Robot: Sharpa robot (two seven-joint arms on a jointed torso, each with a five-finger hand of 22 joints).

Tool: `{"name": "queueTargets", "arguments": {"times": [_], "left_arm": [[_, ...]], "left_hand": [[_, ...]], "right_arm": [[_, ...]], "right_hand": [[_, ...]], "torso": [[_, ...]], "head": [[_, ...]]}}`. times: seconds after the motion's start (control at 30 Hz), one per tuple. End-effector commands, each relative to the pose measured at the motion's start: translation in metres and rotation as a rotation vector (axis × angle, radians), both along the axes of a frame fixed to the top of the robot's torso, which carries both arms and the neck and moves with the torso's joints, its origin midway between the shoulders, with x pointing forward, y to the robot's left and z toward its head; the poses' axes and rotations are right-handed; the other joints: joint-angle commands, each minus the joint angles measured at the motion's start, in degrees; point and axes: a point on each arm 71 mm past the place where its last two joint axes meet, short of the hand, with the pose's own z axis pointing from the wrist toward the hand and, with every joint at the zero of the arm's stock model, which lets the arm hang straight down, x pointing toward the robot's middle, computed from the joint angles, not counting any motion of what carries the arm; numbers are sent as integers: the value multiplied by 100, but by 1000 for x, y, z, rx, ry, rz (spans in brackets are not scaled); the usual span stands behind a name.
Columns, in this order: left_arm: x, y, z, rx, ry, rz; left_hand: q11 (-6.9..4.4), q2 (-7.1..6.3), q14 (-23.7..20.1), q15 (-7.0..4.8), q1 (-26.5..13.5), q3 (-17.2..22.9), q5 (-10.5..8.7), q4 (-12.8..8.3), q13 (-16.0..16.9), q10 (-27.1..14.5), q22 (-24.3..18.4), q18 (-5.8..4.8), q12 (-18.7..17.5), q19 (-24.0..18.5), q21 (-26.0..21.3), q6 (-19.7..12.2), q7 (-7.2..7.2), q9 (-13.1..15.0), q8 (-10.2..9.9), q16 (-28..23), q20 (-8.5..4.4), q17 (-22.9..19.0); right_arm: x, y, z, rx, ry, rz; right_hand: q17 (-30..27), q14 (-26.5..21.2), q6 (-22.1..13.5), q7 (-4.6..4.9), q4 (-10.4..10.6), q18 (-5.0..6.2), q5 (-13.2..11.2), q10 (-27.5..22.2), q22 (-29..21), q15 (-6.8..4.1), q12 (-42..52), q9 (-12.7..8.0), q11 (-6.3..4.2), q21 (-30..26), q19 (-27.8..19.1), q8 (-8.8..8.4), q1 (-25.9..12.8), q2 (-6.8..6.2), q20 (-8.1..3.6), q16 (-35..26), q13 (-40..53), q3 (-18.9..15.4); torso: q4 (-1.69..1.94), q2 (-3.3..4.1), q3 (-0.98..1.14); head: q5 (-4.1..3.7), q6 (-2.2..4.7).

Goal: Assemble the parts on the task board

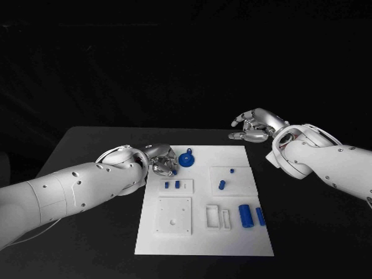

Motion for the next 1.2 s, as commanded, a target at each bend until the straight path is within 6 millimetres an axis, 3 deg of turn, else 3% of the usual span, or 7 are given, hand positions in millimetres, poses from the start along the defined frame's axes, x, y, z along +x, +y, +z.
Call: {"name": "queueTargets", "arguments": {"times": [0.03,0.37,0.87,1.2], "left_arm": [[-1,-3,-2,21,-1,-13],[-2,-3,-2,-30,7,-12],[1,5,0,-96,12,39],[4,16,0,-94,21,69]], "left_hand": [[-9,20,31,-11,16,29,27,-16,3,31,-3,154,-28,25,38,68,13,1,19,10,-311,-5],[64,-105,-24,58,93,56,-85,-6,-45,-145,-7,143,-165,-5,23,-195,120,-74,-152,-23,-287,-26],[129,-337,-43,121,139,35,-83,27,-72,-243,-16,173,-267,-8,12,-741,290,-227,-445,-39,-218,-44],[141,-391,-43,132,160,38,-73,29,-78,-270,-24,187,-292,-1,5,-828,314,-248,-477,-45,-207,-51]], "right_arm": [[0,2,-1,-7,7,15],[0,2,-1,-8,9,16],[0,0,-4,-14,18,20],[-2,0,-8,-36,23,34]], "right_hand": [[5,42,92,62,25,673,34,-161,40,-17,20,-1,59,-34,5,-5,-17,25,-26,-23,-6,-14],[5,40,85,62,16,673,32,-165,41,-17,20,-3,59,-36,3,-8,-6,24,-26,-25,-9,-12],[4,24,60,69,-11,673,16,-182,43,-11,15,-10,66,-48,-10,-22,20,8,-24,-38,-18,-12],[-17,-36,-38,104,-128,673,-98,-239,42,22,-38,-33,100,-109,-74,-71,120,-6,6,-105,-76,-12]], "torso": [[2,-1,-3],[-7,-1,-2],[0,3,-10],[-3,0,-8]], "head": [[-1,-4],[-9,-5],[-33,5],[-44,16]]}}
